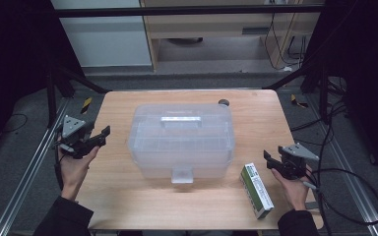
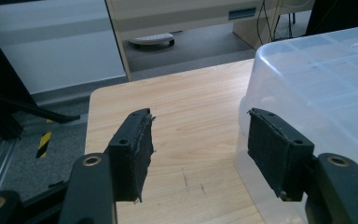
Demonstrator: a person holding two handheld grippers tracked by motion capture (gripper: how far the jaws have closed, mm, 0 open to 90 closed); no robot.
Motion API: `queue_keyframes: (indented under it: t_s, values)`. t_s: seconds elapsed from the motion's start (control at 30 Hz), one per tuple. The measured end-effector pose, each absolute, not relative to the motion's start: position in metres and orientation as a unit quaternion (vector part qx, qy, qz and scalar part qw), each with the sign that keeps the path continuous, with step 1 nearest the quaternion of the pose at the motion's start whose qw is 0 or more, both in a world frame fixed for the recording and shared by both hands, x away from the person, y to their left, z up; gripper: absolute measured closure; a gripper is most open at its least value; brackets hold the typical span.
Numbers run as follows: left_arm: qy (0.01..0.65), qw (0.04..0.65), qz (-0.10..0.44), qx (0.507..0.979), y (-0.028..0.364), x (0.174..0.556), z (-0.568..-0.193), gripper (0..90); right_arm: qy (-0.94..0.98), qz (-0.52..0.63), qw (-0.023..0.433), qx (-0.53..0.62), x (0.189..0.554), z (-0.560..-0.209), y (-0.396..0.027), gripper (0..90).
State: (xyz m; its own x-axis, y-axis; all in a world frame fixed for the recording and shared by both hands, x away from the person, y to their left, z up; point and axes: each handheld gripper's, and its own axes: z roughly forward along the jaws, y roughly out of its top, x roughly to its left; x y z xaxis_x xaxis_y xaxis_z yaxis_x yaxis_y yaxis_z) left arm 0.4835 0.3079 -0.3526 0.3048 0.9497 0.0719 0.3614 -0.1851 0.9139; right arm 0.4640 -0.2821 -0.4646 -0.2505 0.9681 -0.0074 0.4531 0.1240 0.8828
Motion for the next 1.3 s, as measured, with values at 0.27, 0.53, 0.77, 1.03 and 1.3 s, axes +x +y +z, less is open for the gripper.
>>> queue_keyframes:
  t_s: [0.27, 0.53, 0.77, 1.03, 1.3]
  values:
    - [0.448, 0.42, 0.354, 0.705, 0.298, 0.483, -0.335, 39.4, 0.682, 0.403, 0.322, 0.519, 0.464, -0.466, -0.282, 38.6]
    - [0.426, 0.415, 0.36, 0.719, 0.288, 0.484, -0.318, 38.8, 0.683, 0.4, 0.332, 0.513, 0.466, -0.468, -0.283, 35.9]
    - [0.401, 0.406, 0.364, 0.736, 0.273, 0.485, -0.306, 38.6, 0.681, 0.407, 0.327, 0.514, 0.466, -0.469, -0.284, 38.3]
    - [0.367, 0.399, 0.374, 0.753, 0.257, 0.487, -0.293, 38.0, 0.683, 0.401, 0.318, 0.521, 0.468, -0.47, -0.285, 42.0]
    - [0.351, 0.39, 0.37, 0.767, 0.244, 0.489, -0.285, 37.9, 0.691, 0.398, 0.319, 0.512, 0.468, -0.469, -0.284, 42.8]
